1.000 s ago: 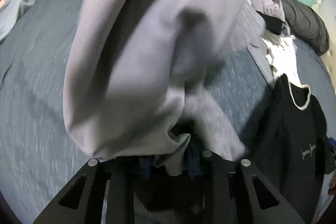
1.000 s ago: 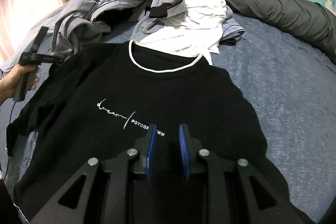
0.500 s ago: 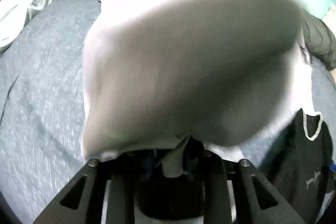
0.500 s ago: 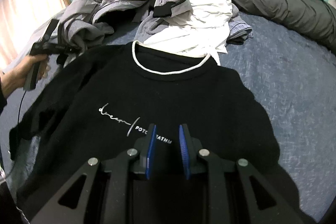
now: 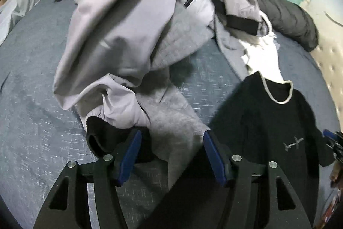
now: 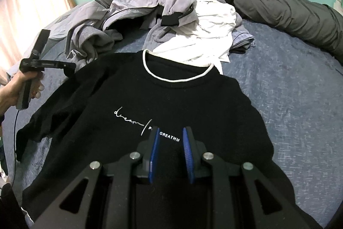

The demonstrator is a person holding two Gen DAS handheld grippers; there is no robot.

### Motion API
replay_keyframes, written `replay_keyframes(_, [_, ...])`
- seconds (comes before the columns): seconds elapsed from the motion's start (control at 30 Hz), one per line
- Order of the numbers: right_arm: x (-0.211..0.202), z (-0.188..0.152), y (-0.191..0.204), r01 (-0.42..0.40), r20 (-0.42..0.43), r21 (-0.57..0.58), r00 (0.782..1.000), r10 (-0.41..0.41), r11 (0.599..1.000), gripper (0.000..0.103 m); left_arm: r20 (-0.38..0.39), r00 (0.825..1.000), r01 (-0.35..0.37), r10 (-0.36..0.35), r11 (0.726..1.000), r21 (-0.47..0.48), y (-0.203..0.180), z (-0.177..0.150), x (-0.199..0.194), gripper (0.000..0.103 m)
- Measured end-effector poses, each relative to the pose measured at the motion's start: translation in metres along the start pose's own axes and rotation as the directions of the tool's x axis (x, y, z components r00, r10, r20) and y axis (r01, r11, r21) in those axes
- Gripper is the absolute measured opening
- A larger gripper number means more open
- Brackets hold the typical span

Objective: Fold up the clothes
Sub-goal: 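Carry the grey jacket with the left tool back onto the pile, then grasp the black sweatshirt sleeve cuff with the left tool and pull it outward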

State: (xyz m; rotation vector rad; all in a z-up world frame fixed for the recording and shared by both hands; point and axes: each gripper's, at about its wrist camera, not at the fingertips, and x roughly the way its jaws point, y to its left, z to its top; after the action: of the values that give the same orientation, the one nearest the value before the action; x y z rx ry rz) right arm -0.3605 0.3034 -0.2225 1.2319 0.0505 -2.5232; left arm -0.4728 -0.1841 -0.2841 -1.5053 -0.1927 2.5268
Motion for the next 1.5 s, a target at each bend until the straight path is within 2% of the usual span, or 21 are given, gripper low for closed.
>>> replay_keyframes(0.13, [0.001, -0.001, -0.001, 0.004, -0.004, -0.005, 1.0, -0.004, 1.0, 0.022, -0.013, 1.0, 0.017, -0.017, 1.0, -0.008, -0.01, 0.0, 0.014, 0.043])
replay_keyframes(0.2, [0.004, -0.001, -0.004, 0.006, -0.006, 0.006, 1.0, -0.006, 1.0, 0.022, -0.033, 0.999, 0.015, -0.015, 1.0, 0.007, -0.011, 0.0, 0.021, 0.024])
replay_keyframes(0.3, [0.008, -0.003, -0.007, 0.0, -0.003, 0.026, 1.0, 0.0, 1.0, 0.022, -0.043, 0.999, -0.02, 0.022, 0.999, 0.049, -0.013, -0.003, 0.031, 0.008])
replay_keyframes(0.43, [0.01, -0.003, -0.005, 0.001, 0.004, 0.02, 1.0, -0.001, 1.0, 0.022, -0.008, 0.997, -0.074, 0.074, 0.996, 0.044, -0.007, 0.005, 0.04, 0.006])
replay_keyframes(0.6, [0.012, -0.001, -0.005, -0.007, 0.015, 0.021, 1.0, 0.007, 1.0, 0.022, 0.046, 0.99, -0.134, 0.136, 0.99, -0.032, 0.018, 0.027, 0.042, 0.006])
replay_keyframes(0.77, [0.017, -0.001, -0.004, -0.014, 0.016, 0.024, 1.0, 0.014, 1.0, 0.022, 0.054, 0.972, -0.226, 0.228, 0.973, -0.047, 0.046, 0.044, 0.046, 0.007])
replay_keyframes(0.87, [0.018, -0.004, -0.004, -0.009, 0.008, 0.022, 1.0, 0.009, 1.0, 0.022, 0.059, 0.964, -0.258, 0.258, 0.966, -0.009, 0.045, 0.042, 0.049, 0.008])
replay_keyframes(0.97, [0.015, -0.005, -0.005, -0.002, 0.006, 0.03, 1.0, 0.002, 1.0, 0.022, 0.08, 0.952, -0.3, 0.294, 0.951, 0.076, 0.029, 0.035, 0.047, 0.008])
replay_keyframes(1.03, [0.008, -0.005, -0.005, 0.002, 0.016, 0.037, 1.0, -0.002, 0.999, 0.022, 0.083, 0.953, -0.299, 0.29, 0.947, 0.118, 0.022, 0.027, 0.041, 0.008])
replay_keyframes(1.17, [-0.012, -0.004, -0.002, 0.016, 0.034, 0.032, 0.999, -0.017, 0.999, 0.022, 0.077, 0.961, -0.273, 0.265, 0.953, 0.127, 0.021, 0.014, 0.022, 0.01])
replay_keyframes(1.23, [-0.024, -0.004, -0.002, 0.024, 0.044, 0.032, 0.999, -0.025, 0.999, 0.022, 0.079, 0.964, -0.261, 0.253, 0.958, 0.118, 0.021, 0.007, 0.006, 0.022])
replay_keyframes(1.37, [-0.052, -0.006, -0.003, 0.024, 0.065, 0.058, 0.997, -0.028, 0.998, 0.022, 0.07, 0.974, -0.222, 0.216, 0.969, 0.103, 0.025, -0.01, -0.024, 0.029])
replay_keyframes(1.43, [-0.062, -0.011, -0.004, 0.022, 0.066, 0.075, 0.997, -0.027, 0.997, 0.022, 0.052, 0.979, -0.202, 0.198, 0.976, 0.08, 0.033, -0.023, -0.042, 0.042])
replay_keyframes(1.5, [-0.073, -0.018, -0.005, 0.025, 0.062, 0.092, 0.998, -0.03, 0.995, 0.022, 0.039, 0.986, -0.165, 0.163, 0.985, 0.058, 0.04, -0.039, -0.056, 0.043])
